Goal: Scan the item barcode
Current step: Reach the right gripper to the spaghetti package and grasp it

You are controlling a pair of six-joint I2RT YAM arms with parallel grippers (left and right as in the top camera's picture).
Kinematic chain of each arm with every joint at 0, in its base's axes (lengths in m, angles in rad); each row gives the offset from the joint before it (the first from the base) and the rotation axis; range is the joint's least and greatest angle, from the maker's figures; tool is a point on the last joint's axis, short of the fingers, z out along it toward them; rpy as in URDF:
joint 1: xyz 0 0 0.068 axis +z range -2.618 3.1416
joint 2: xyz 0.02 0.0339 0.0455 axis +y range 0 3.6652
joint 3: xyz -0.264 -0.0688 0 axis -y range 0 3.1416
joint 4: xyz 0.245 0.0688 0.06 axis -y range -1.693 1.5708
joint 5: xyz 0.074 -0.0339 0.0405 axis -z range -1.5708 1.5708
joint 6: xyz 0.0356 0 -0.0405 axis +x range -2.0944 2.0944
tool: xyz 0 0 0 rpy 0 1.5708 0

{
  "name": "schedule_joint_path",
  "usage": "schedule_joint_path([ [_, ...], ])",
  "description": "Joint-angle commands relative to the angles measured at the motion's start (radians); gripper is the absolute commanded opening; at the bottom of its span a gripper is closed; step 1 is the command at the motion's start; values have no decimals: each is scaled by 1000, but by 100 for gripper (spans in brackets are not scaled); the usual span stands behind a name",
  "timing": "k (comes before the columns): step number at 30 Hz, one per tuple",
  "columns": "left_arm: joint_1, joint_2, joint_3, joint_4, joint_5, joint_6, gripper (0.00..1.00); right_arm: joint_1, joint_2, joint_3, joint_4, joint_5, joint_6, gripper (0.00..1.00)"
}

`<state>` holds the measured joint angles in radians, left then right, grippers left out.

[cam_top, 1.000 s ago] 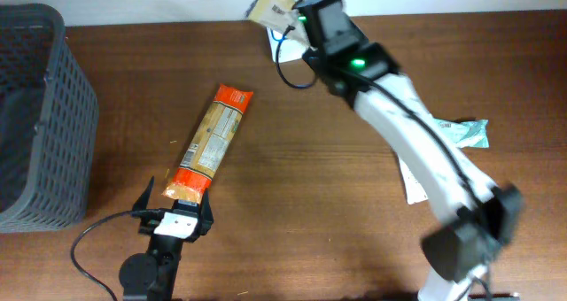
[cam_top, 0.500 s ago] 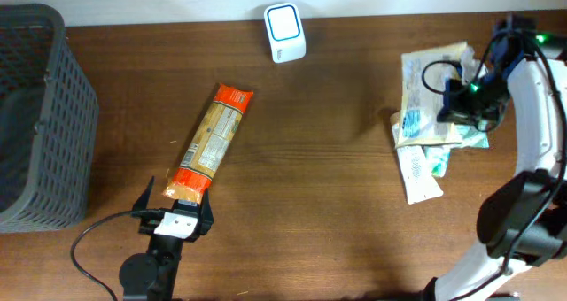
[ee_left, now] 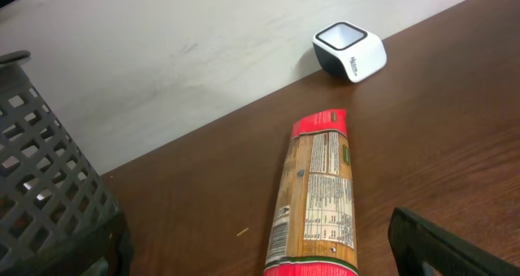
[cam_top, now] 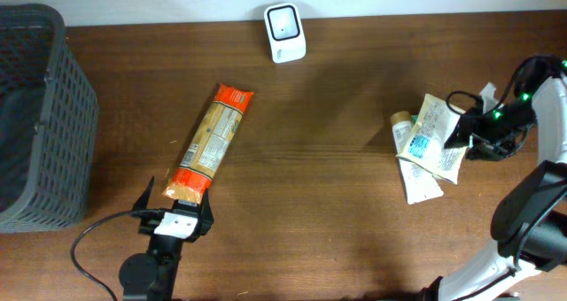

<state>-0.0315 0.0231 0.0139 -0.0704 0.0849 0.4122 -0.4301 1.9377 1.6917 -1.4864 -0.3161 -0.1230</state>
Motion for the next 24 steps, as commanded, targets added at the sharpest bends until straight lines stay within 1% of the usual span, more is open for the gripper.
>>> schedule_joint_path([
  [1,2,-5,-5,-3,-3,13,99,83,-11,153,-28,-83,-3,52],
  [3,2,-5,-5,-2,-3,12,99,203,-11,171,19,-135,28,52],
  [4,2,-5,-5,-2,-3,12,99,273,-10,169,72,-168,58,52],
  [5,2,-5,-5,-2,-3,13,99,366,-10,165,159,-182,124,54],
  [6,2,-5,-5,-2,-3,13,99,452,-6,162,248,-182,201,61],
  [8,2,-5,-5,-2,-3,12,99,603,19,161,421,-181,331,88],
  [9,2,-5,-5,-2,-3,13,99,649,34,161,480,-180,369,96],
  [10,2,-5,-5,-3,-3,12,99,729,65,161,576,-177,418,99],
  [11,2,-5,-5,-2,-3,13,99,797,101,161,654,-155,455,99],
  [13,2,-5,-5,-2,-3,12,99,935,214,161,829,-83,587,100],
  [15,2,-5,-5,-2,-3,12,99,1018,304,161,959,-83,638,96],
  [16,2,-5,-5,-2,-3,12,99,1067,357,161,1027,-79,639,91],
  [18,2,-5,-5,-2,-3,13,99,1115,409,161,1038,-7,708,89],
  [21,2,-5,-5,-2,-3,12,99,1132,439,161,1032,8,709,76],
  [24,2,-5,-5,-2,-3,12,99,1132,469,161,1007,18,732,70],
])
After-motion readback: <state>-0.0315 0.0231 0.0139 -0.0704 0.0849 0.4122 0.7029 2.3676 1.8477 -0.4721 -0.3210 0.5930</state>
